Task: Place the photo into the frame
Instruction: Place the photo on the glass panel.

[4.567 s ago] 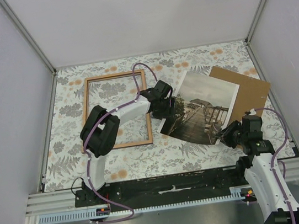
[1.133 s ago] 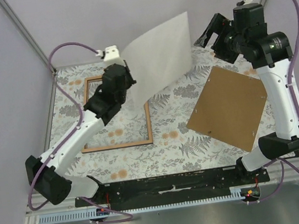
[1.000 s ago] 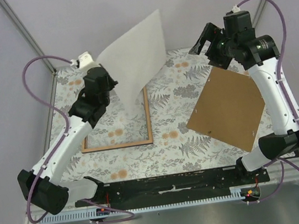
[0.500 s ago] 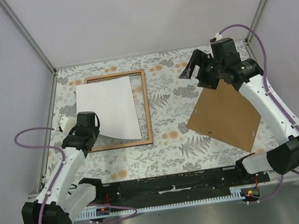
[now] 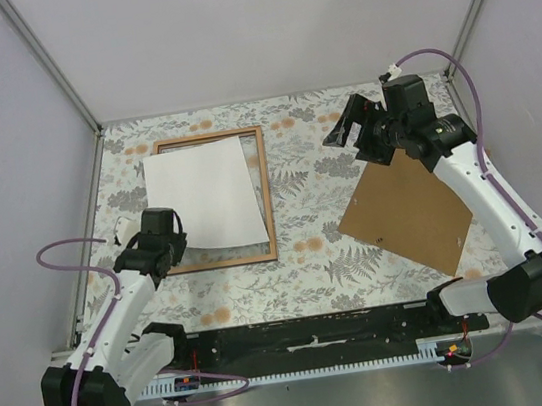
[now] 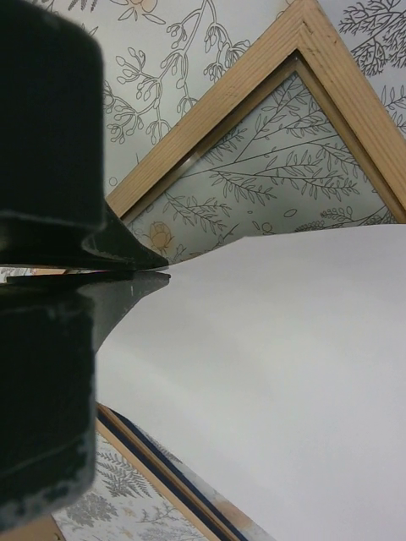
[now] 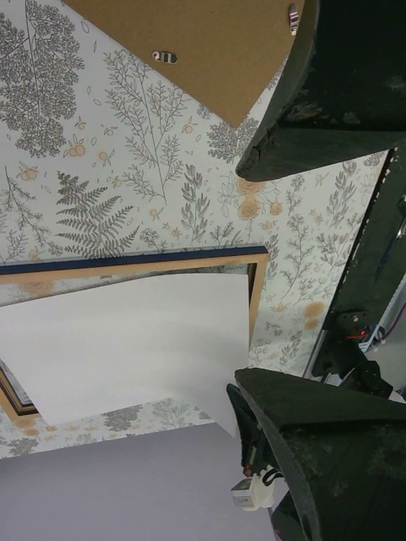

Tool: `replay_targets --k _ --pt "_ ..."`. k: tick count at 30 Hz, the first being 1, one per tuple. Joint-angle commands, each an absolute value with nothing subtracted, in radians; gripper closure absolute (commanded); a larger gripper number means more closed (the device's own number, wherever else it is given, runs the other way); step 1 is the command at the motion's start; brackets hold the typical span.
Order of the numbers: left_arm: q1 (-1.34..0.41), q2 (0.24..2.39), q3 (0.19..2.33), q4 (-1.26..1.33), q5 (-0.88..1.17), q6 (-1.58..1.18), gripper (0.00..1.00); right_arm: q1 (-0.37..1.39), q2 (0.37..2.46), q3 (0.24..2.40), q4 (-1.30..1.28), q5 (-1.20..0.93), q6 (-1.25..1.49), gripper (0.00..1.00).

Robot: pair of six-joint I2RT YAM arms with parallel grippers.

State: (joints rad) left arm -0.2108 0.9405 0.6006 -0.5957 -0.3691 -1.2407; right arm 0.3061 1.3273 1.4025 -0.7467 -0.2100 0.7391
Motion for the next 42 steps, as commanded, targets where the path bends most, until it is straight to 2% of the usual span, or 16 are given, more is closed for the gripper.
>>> replay_targets --k 1,12,42 --pt "-0.207 0.943 0.612 -0.595 -0.333 -1.177 0.98 0.314 1.298 1.402 -0.701 -0.21 0.726 0.02" --pt "-0.207 0.931 0.574 -0.612 -0.327 -1.132 0.98 0.314 1.299 1.39 -0.687 -0.204 0.724 0.02" --pt "-0.101 1.209 0.686 -0.492 -0.267 -0.983 0.98 0.318 1.308 1.362 -0.634 -0.224 0.669 0.02"
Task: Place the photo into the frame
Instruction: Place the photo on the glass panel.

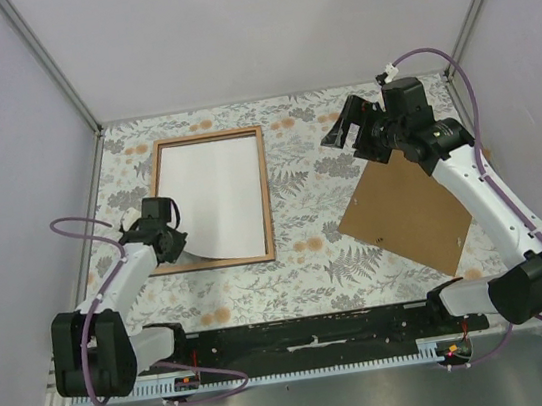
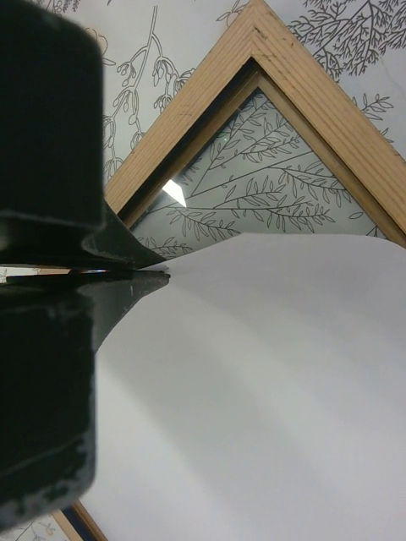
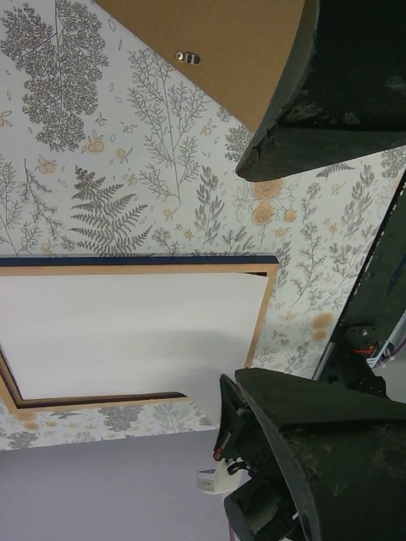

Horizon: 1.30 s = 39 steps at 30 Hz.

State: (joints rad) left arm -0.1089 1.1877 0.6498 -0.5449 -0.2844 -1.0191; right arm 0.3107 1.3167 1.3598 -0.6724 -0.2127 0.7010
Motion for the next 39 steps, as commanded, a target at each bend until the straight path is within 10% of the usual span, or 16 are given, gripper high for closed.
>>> replay_targets --k 1,39 --pt "-0.101 1.215 0.689 -0.488 -0.267 -0.988 0.98 0.314 1.31 1.362 -0.634 -0.225 0.667 0.02" --pt "-0.16 0.933 0.482 -0.517 -0.374 -1.253 0.98 0.316 1.341 1.362 -0.607 -0.241 0.641 0.02"
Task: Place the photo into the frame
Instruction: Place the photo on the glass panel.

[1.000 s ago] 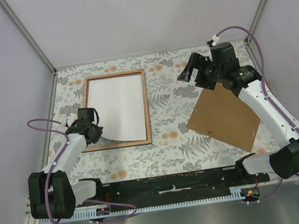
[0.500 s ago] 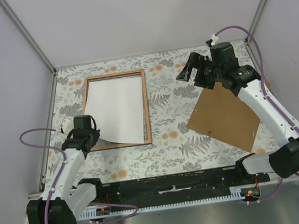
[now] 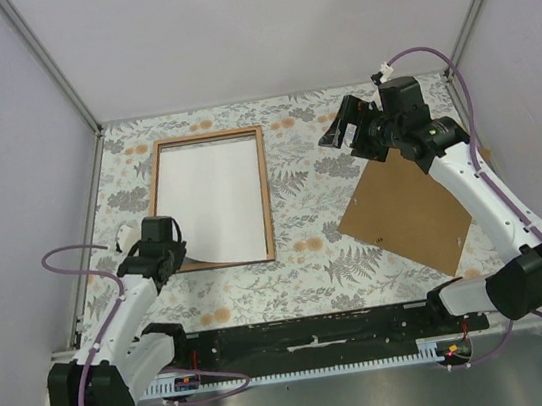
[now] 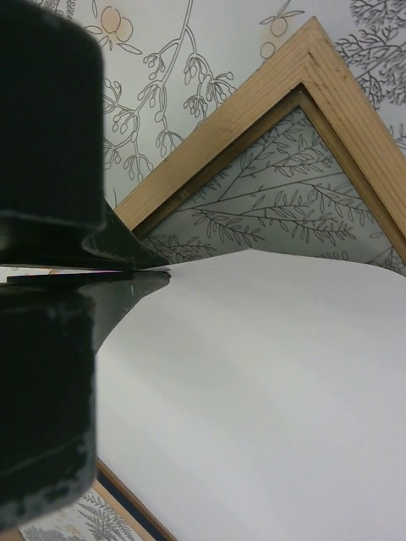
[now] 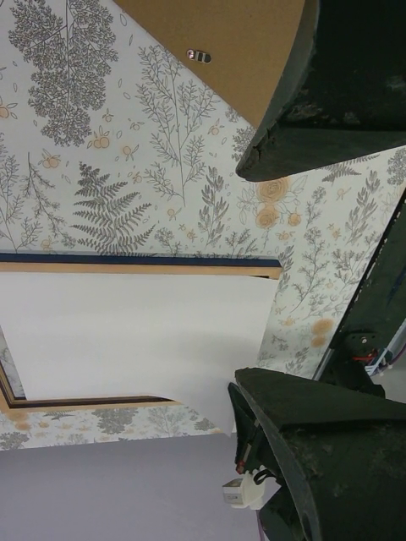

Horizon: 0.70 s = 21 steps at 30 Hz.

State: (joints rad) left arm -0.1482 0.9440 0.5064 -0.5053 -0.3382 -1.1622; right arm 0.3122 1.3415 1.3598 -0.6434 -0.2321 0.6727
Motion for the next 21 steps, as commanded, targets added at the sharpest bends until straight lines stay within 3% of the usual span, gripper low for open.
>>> replay_targets --k 1,21 --pt "-0.16 0.936 0.476 -0.515 -0.374 -1.262 0.98 0.316 1.342 1.361 -0.609 -0.239 0.641 0.02" --pt "-0.16 1.134 0.615 -0.425 -0.408 -1.19 0.98 0.316 1.345 1.358 -0.607 -0.222 0.607 0.02"
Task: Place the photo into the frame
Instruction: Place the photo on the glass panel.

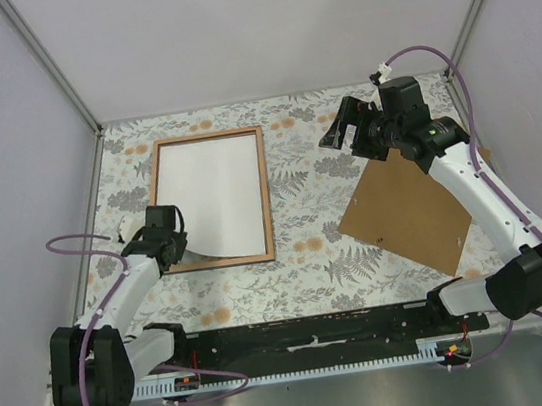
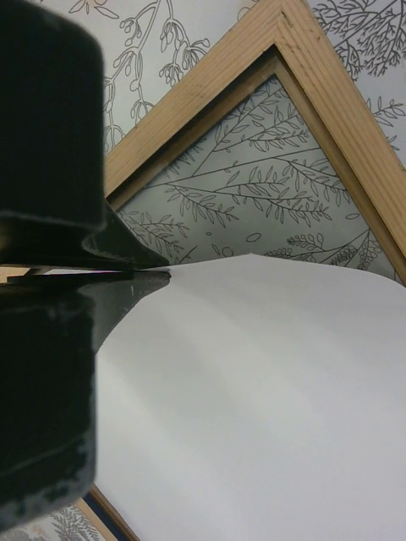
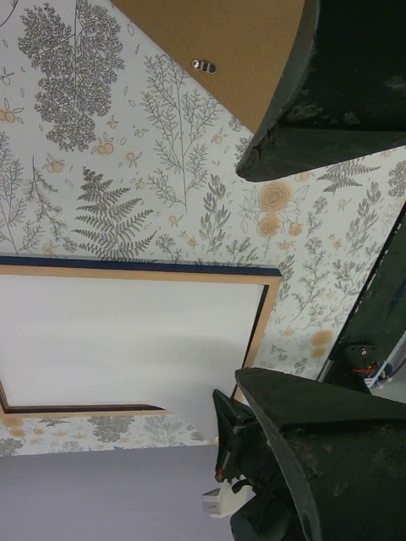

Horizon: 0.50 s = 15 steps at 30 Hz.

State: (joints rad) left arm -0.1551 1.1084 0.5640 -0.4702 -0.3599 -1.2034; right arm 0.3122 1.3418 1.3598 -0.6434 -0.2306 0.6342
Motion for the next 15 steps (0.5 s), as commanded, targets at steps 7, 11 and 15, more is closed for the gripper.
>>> replay_targets --k 7,11,15 --pt "-0.158 1.184 0.644 -0.407 -0.414 -1.178 0.98 0.316 1.348 1.358 -0.609 -0.224 0.598 0.02" --pt "-0.158 1.204 0.644 -0.393 -0.402 -1.163 0.98 0.314 1.347 1.353 -0.609 -0.222 0.597 0.02" --pt "-0.158 1.201 0.646 -0.423 -0.39 -1.146 0.62 0.316 1.348 1.353 -0.609 -0.23 0.595 0.02"
